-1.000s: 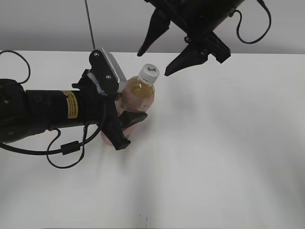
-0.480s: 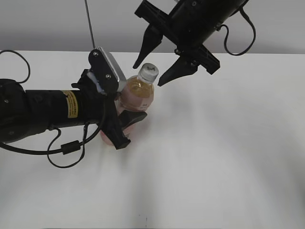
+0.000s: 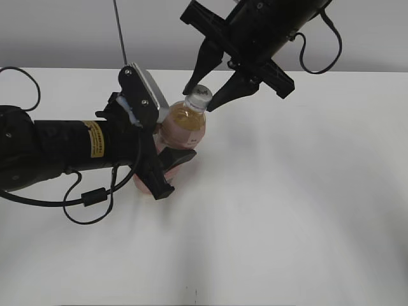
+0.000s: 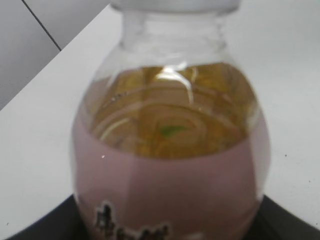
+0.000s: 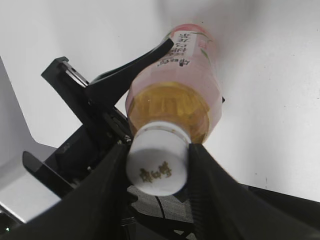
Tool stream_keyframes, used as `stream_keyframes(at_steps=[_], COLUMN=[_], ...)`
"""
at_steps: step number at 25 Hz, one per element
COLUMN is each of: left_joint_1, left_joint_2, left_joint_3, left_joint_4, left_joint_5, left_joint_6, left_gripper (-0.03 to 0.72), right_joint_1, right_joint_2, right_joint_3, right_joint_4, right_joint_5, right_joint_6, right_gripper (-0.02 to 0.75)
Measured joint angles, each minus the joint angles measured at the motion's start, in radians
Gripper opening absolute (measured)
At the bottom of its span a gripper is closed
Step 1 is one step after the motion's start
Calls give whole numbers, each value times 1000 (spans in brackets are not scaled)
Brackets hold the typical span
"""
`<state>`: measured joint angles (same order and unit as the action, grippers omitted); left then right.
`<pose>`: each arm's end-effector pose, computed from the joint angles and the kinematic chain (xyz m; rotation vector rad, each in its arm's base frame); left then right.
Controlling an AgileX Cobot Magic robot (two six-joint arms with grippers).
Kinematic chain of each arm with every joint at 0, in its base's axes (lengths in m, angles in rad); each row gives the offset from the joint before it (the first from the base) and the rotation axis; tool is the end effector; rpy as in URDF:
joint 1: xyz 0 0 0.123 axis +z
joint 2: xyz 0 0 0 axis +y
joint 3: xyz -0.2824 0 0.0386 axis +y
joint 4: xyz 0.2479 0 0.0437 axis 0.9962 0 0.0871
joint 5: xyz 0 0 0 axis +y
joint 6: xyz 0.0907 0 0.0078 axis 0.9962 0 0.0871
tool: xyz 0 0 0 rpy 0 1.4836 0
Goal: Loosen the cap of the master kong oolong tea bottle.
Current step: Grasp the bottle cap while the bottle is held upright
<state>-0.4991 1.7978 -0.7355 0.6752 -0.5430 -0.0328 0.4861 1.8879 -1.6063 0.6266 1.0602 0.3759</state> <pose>0.2793 -0.1857 0.1502 1.2268 1.6900 -0.3039 0.3373 0.2309 0.2806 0.1696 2.9369 1.0124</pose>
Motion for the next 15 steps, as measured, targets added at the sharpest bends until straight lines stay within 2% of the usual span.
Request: stream_keyframes(at_steps=[8,15], left_joint_1=[0,0], left_joint_2=[0,0], left_joint_3=[0,0], left_joint_4=[-2,-4], left_joint_5=[0,-7], left_joint_6=[3,4], left_gripper=[402,402], right_joint_1=[1,1], right_joint_2=[0,0], right_joint_3=[0,-5], right_joint_4=[-6,-15], right_joint_5=[0,3], right_joint_6=[-131,-468], right_gripper=[282,282])
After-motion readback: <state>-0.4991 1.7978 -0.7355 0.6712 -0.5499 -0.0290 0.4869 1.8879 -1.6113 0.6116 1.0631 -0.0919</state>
